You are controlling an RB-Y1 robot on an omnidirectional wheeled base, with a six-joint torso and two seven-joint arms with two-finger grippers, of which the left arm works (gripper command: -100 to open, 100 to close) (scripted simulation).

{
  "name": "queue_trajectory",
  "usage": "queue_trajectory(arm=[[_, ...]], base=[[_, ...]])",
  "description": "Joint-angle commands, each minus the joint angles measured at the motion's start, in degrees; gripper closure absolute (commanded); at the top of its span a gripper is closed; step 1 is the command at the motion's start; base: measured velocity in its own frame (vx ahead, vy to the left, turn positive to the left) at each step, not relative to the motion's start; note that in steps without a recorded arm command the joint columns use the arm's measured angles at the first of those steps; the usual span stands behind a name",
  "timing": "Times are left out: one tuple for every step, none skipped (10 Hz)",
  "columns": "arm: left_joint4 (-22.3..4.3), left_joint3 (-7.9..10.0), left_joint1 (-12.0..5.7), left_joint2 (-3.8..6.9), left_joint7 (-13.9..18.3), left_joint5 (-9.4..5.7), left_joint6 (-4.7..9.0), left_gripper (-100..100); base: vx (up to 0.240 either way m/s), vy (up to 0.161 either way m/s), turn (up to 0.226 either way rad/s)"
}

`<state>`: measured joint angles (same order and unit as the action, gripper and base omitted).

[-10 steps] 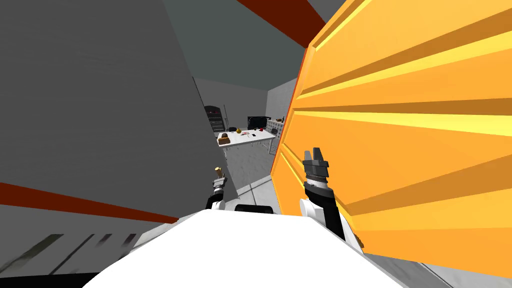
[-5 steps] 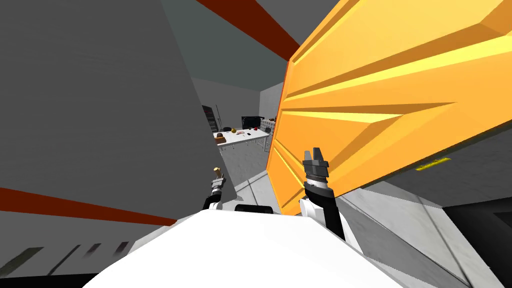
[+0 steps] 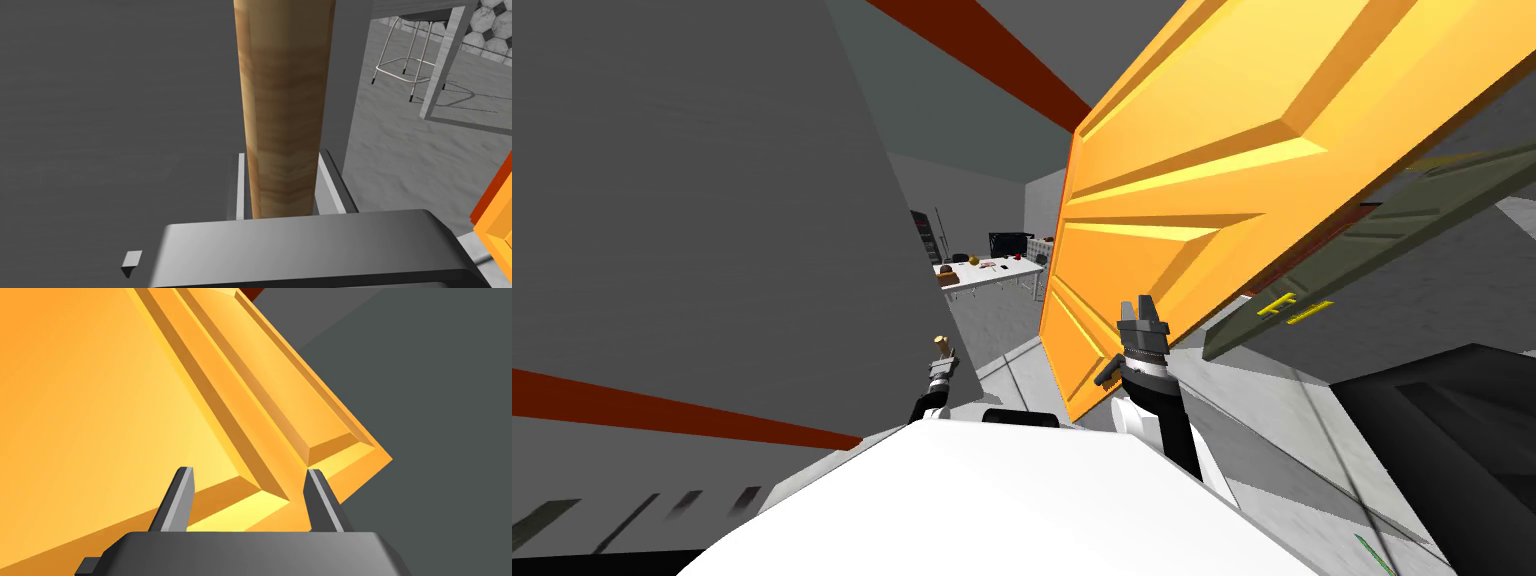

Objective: Pull the door open

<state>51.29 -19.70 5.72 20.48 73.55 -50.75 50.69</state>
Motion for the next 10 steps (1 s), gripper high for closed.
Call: queue_trajectory(arm=[[-0.1,-1.32,0.32,0.74,1.8,0.56,0.30,100],[-0.1,-1.77,0.60,1.60,2.8,0.77,0.60,100],[-0.2,-2.22,0.88,2.46,3.9,0.98,0.90,100],[-0.2,-2.65,1.14,3.27,4.9,1.18,1.18,100],[-0.3,-3.04,1.39,4.02,5.8,1.36,1.44,100],[-0.3,-3.52,1.68,4.92,6.9,1.59,1.75,100],[-0.4,-3.81,1.87,5.49,7.5,1.73,1.94,100],[-0.5,-3.46,1.82,5.17,7.0,1.53,1.75,100],[-0.3,-4.78,2.52,6.12,8.2,2.05,2.46,100],[-0.1,-5.33,2.79,6.59,8.7,2.27,2.84,100]], base=[[-0.215,-0.069,-0.143],[-0.210,-0.024,-0.106],[-0.196,-0.014,-0.148],[-0.217,0.016,-0.184],[-0.199,0.014,-0.141],[-0.194,0.022,-0.093],[-0.210,0.041,-0.109],[-0.094,0.018,-0.030],[-0.178,0.011,-0.127],[-0.281,0.023,-0.152]])
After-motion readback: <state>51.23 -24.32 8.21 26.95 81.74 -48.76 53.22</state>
